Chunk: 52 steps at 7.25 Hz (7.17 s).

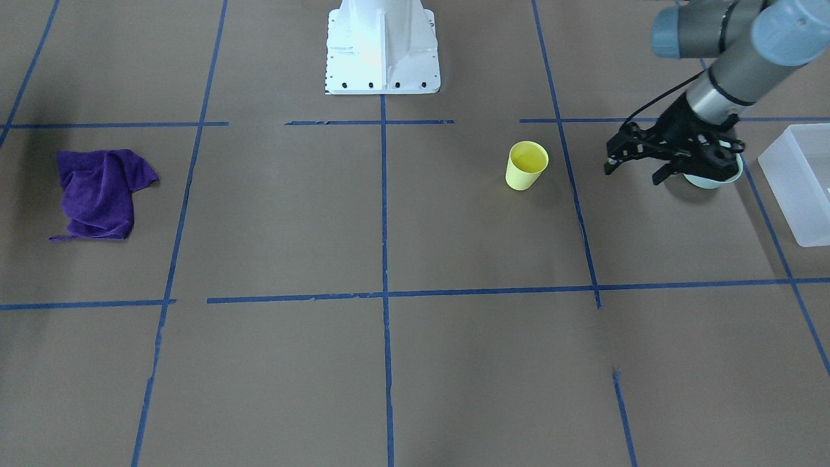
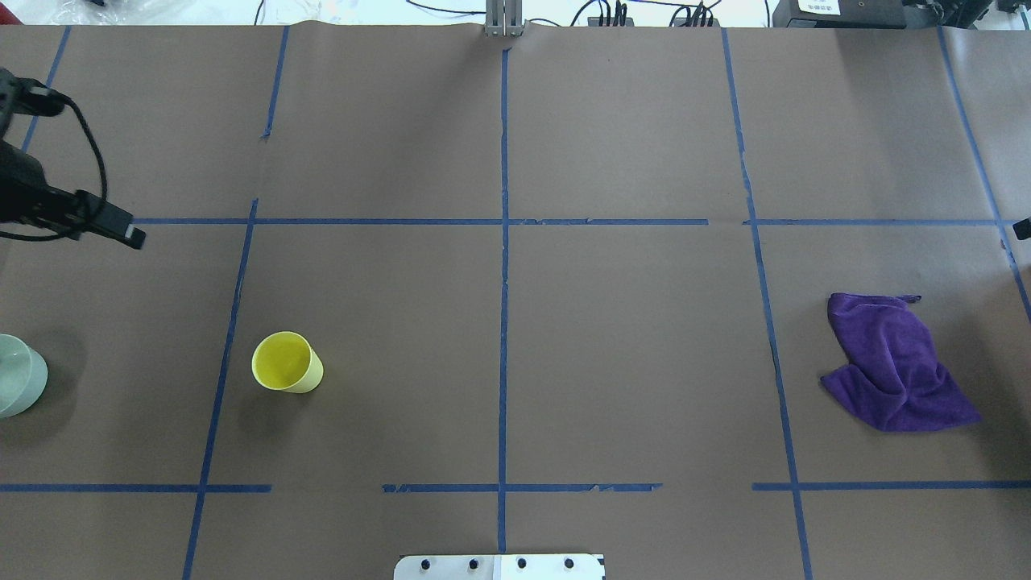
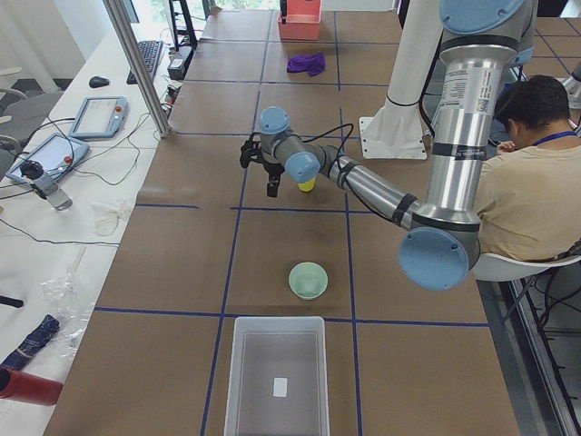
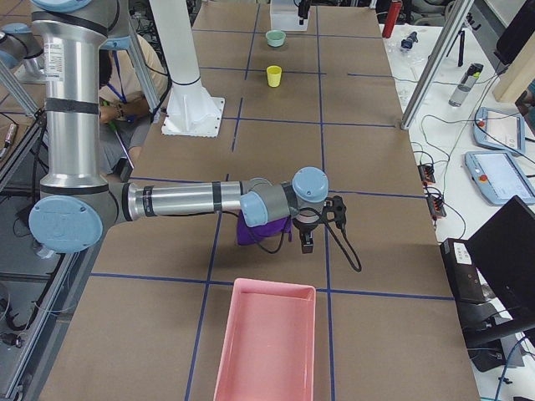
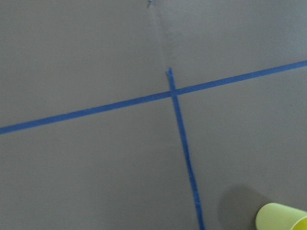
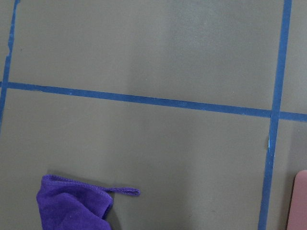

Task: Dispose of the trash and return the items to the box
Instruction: 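Reach the left gripper down to the yellow paper cup and grasp it, then lift the yellow cup with the left gripper and drop it into the clear bin, then lower the right gripper onto the purple cloth and pinch it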

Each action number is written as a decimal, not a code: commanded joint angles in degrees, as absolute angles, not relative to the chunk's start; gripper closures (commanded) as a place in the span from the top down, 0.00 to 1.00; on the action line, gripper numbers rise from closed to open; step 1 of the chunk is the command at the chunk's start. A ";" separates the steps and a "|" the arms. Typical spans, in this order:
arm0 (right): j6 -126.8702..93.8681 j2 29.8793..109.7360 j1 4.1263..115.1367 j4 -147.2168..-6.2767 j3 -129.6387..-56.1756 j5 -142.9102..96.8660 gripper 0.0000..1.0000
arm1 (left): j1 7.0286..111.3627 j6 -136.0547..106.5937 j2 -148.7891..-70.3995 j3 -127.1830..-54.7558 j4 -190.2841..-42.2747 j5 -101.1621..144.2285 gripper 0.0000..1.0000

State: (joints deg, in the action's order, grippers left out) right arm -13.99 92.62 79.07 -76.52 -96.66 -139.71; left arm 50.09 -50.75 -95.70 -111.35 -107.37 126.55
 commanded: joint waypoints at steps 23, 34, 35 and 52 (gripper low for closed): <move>-14.85 94.13 73.48 -68.73 -95.10 -139.75 1.00 | 79.80 -5.18 -78.14 -111.00 -105.38 127.41 0.00; -14.85 93.87 72.16 -68.64 -93.87 -139.57 1.00 | 90.62 16.44 -84.99 -70.58 -114.52 139.22 0.00; -14.85 93.78 72.16 -68.73 -93.78 -139.48 1.00 | 90.27 16.17 -84.99 -69.53 -116.17 139.48 0.00; -68.96 100.80 52.84 -32.89 -95.01 -135.44 1.00 | 91.23 8.66 -84.55 -86.98 -113.38 138.69 1.00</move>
